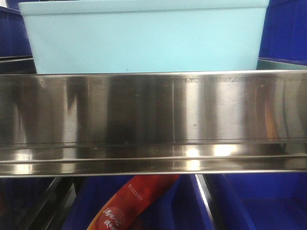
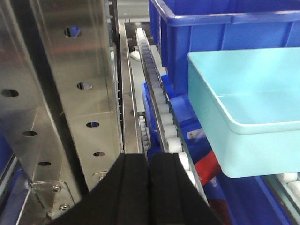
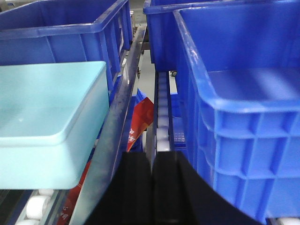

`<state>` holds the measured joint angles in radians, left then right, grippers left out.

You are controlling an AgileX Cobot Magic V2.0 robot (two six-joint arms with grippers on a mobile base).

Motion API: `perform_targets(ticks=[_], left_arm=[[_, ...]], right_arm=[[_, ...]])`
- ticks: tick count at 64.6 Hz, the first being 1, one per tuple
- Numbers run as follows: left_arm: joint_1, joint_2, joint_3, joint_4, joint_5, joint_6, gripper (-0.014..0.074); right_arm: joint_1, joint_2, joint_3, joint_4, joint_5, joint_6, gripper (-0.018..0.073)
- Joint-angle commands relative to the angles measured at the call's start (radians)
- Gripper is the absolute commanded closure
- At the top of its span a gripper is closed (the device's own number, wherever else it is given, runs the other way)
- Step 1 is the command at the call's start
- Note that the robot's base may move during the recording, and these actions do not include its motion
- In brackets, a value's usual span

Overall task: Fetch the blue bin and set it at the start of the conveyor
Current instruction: 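Position both grippers at the rim of the light-blue bin on the shelf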

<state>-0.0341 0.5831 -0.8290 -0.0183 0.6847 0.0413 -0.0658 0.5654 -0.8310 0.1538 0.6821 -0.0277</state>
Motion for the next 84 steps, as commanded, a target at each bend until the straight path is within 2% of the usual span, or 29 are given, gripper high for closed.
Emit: perform_targets(ticks=[1,7,12,16,20,26,32,42,48,52,55,59,64,67,72,75,79,84], left_arm=[[0.002,0.006,-0.007,-0.001,-0.046,0.001,0.0707],[0.002,0.016,-0.004,-0.001,-0.104,0.001,0.0707],[0.0,0.042,-0.032,-0.038,-0.079,0.001,0.0707],[-0.002,0.074,-0.079,-0.091,-0.02,0.02,0.0707],[-0.009,0.114,-0.12,-0.149,0.019,0.08,0.0707],[-0.038,0.187,-0.189,-0.244,0.052,0.151,0.0707],[-0.101,0.264,-0.257,-0.288,0.072,0.195,0.0707],[-0.246,0.41,-0.387,-0.276,0.094,0.195,0.0707],[-0.305,0.488,-0.462,-0.271,0.091,0.18,0.0707],[-0.326,0.554,-0.516,-0.232,0.091,0.105,0.0707],[-0.339,0.602,-0.555,-0.162,0.098,0.012,0.0707],[-0.356,0.67,-0.605,-0.006,0.118,-0.141,0.0707],[-0.378,0.749,-0.668,0.172,0.155,-0.329,0.0707],[-0.383,0.79,-0.704,0.227,0.18,-0.401,0.0707],[-0.385,0.847,-0.764,0.258,0.214,-0.449,0.0707],[-0.378,0.881,-0.795,0.26,0.234,-0.474,0.0707],[-0.365,0.925,-0.844,0.26,0.277,-0.501,0.0707],[-0.355,0.98,-0.905,0.26,0.335,-0.501,0.0707]], right_arm=[[-0.003,0.017,-0.013,-0.001,-0.024,-0.002,0.0725],[-0.003,0.031,-0.018,0.004,-0.081,-0.002,0.0725],[0.007,0.055,-0.047,0.038,-0.067,-0.017,0.0725],[0.028,0.09,-0.087,0.111,-0.025,-0.088,0.0725],[0.062,0.124,-0.134,0.189,0.014,-0.171,0.0722],[0.126,0.196,-0.191,0.216,0.052,-0.195,0.0722],[0.194,0.267,-0.234,0.216,0.051,-0.195,0.0722],[0.283,0.407,-0.302,0.216,0.046,-0.195,0.0722],[0.305,0.485,-0.347,0.216,0.043,-0.169,0.0722],[0.309,0.54,-0.383,0.216,0.035,-0.128,0.0719],[0.309,0.58,-0.409,0.214,0.031,-0.102,0.0709],[0.309,0.628,-0.445,0.188,0.03,-0.06,0.0707],[0.311,0.693,-0.5,0.091,0.041,0.071,0.0706],[0.321,0.731,-0.54,-0.006,0.058,0.189,0.0706],[0.355,0.797,-0.602,-0.195,0.124,0.35,0.0706],[0.379,0.831,-0.642,-0.271,0.176,0.42,0.0706],[0.403,0.883,-0.712,-0.341,0.258,0.472,0.0706],[0.415,0.952,-0.79,-0.35,0.324,0.472,0.0706]])
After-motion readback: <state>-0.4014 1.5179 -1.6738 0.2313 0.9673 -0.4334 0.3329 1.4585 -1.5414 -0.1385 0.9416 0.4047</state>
